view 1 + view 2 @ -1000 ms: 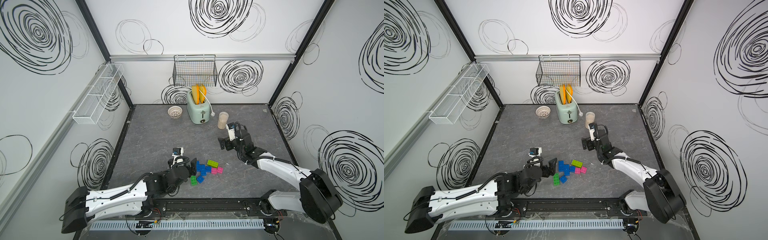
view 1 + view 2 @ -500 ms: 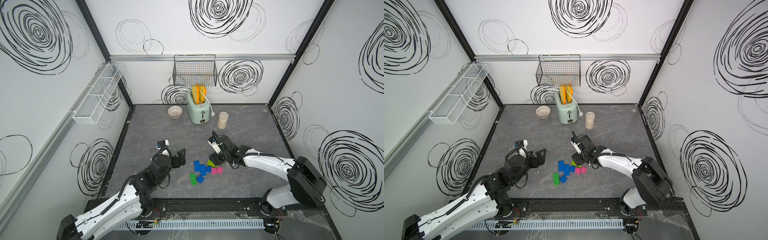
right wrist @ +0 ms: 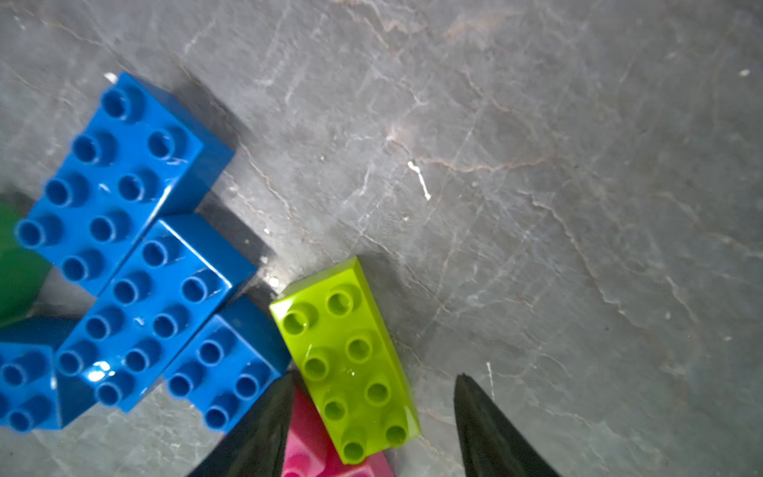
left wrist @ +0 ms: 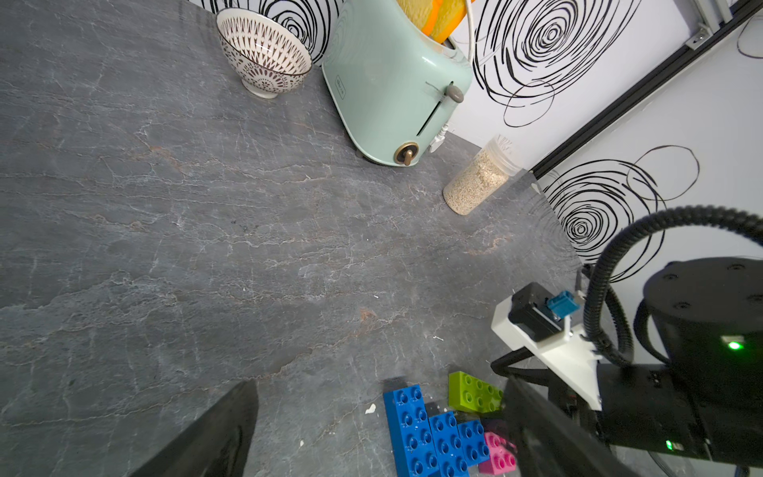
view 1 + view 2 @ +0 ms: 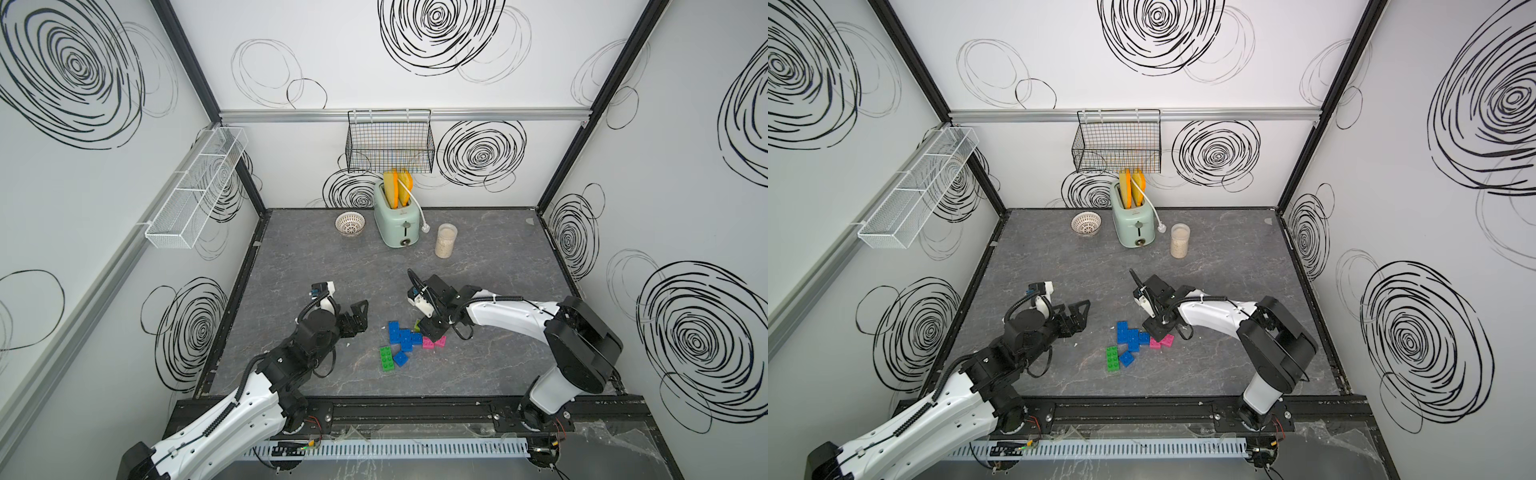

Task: Assemble a heart with lego
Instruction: Pick up the lego brick from the center of the board.

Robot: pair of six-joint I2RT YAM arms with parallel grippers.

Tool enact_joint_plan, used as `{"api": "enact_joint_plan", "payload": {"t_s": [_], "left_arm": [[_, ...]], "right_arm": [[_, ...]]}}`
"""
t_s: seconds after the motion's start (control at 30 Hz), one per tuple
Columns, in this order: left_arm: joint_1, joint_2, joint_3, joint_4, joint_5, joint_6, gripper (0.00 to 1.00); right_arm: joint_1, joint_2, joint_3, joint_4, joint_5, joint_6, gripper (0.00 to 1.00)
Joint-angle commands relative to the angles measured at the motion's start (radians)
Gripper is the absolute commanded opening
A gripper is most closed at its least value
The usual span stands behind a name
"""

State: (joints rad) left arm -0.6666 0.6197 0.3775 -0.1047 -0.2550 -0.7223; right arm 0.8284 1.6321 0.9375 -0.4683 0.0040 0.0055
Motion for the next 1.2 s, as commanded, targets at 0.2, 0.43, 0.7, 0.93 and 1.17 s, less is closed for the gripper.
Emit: {"api": "enact_joint_plan", "payload": {"t_s": [0.2, 0.43, 0.7, 0.93, 1.17], "left_arm": [[0.039, -0.032, -0.023, 0.033, 0.041, 0.008, 0.97], [0.046, -0.017, -0.032, 0.063, 0.068, 0.001, 0.97], [0.053, -0.031, -0.052, 0.077, 0.081, 0.0, 0.97], [0.064, -0.027, -0.058, 0.088, 0.094, 0.003, 0.97], [0.074, -0.041, -0.074, 0.096, 0.106, 0.001, 0.97]], "right_arm": [[0.006, -0.131, -0.036, -0.043, -0.013, 0.068, 0.71], [-0.004, -0.125, -0.015, -0.137, 0.0, 0.225, 0.71], [-0.07, -0.147, -0.072, -0.128, -0.009, 0.406, 0.64], [-0.064, -0.162, -0.127, -0.088, -0.061, 0.474, 0.62], [-0.047, -0.19, -0.161, -0.036, -0.085, 0.525, 0.61]]}}
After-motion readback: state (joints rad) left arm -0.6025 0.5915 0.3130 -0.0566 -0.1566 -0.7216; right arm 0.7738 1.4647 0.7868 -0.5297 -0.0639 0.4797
